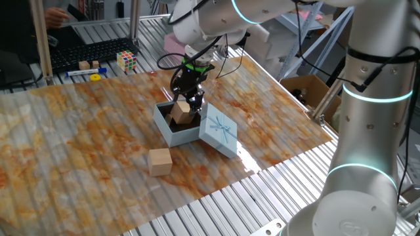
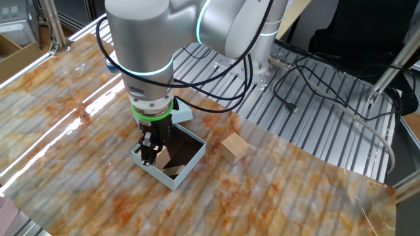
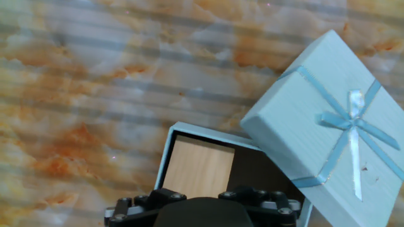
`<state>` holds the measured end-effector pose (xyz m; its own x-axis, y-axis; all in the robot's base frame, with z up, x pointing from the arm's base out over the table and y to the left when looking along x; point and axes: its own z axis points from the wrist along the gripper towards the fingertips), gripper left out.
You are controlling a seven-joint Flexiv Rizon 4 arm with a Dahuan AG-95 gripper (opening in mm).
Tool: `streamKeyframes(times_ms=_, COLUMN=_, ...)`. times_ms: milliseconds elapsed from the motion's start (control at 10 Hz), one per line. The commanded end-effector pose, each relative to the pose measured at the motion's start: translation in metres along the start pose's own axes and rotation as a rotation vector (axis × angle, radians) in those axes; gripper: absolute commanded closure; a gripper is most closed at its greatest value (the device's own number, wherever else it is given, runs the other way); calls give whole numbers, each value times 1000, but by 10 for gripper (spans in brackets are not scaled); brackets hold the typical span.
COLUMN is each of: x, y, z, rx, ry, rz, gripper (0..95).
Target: Take everything out of the gift box
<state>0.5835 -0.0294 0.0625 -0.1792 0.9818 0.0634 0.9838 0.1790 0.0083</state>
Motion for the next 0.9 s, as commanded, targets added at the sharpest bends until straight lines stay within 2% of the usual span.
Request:
streamKeyframes(times_ms=100, x=-1, y=0, z=-1, rx=3, ry=-6, rz=4, gripper=0)
streamKeyframes(times_ms=900, x=0, y=-11, z=6, rx=-7, ry=-6, rz=-18, gripper=0)
